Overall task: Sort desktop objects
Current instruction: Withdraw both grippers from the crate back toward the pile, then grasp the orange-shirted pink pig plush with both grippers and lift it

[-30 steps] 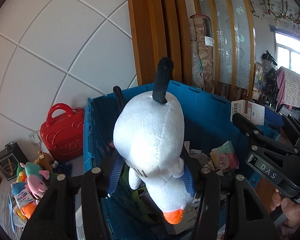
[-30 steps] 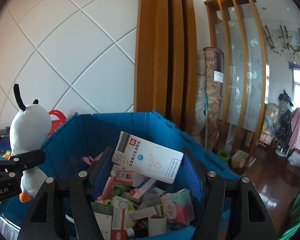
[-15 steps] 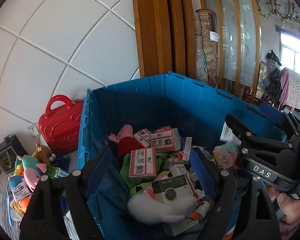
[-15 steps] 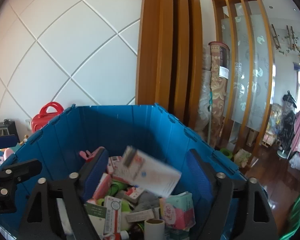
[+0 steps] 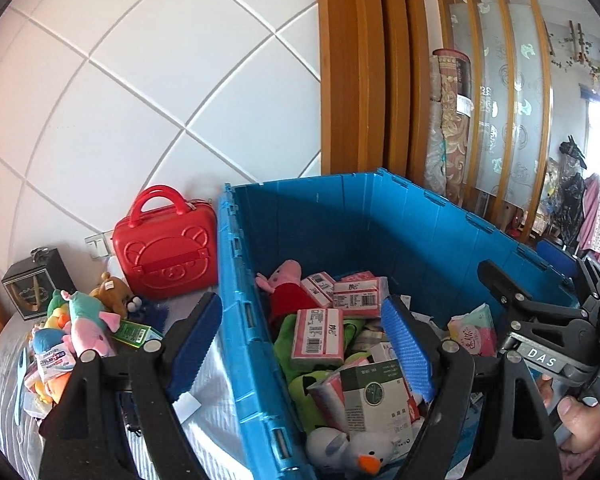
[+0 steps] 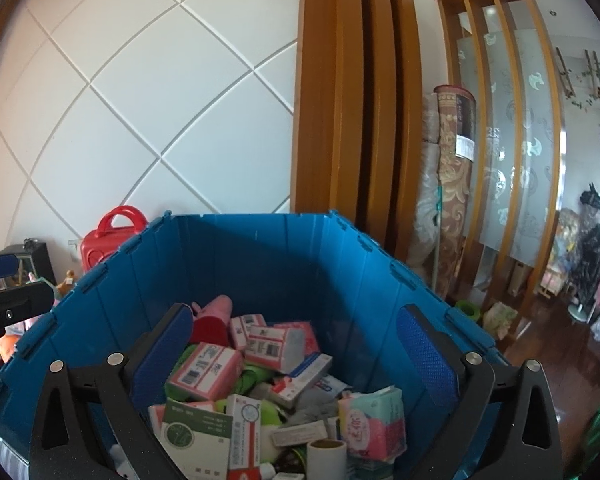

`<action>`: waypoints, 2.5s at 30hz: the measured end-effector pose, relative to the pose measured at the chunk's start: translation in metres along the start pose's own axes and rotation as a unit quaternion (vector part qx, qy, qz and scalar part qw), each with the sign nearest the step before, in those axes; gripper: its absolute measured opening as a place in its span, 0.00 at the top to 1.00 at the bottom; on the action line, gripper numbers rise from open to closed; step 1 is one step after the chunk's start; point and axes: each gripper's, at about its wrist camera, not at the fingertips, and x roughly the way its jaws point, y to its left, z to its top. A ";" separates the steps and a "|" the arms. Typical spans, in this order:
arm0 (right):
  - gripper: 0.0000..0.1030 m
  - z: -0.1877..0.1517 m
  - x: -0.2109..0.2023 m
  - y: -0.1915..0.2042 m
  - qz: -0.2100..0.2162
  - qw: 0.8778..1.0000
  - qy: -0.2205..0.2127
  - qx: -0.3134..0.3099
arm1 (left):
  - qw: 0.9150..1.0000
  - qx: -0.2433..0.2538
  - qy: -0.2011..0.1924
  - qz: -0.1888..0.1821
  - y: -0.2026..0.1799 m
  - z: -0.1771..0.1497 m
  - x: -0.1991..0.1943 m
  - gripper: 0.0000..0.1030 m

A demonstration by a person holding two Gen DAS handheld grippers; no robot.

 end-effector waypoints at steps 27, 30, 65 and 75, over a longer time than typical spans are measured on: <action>0.00 0.047 -0.054 0.224 0.072 0.997 -0.038 0.014 | 0.973 -0.114 0.066 0.192 0.342 -0.114 -0.076 0.20; 0.00 0.038 -0.050 0.267 0.112 0.993 -0.023 -0.011 | 0.961 -0.142 0.110 0.209 0.389 -0.146 -0.069 0.20; 0.02 -0.163 0.191 0.566 0.316 0.859 0.383 -0.127 | 0.926 -0.180 0.251 0.219 0.552 -0.216 0.102 0.20; 0.22 -0.194 0.195 0.531 0.262 0.867 0.375 -0.195 | 0.936 -0.152 0.271 0.168 0.508 -0.237 0.091 0.20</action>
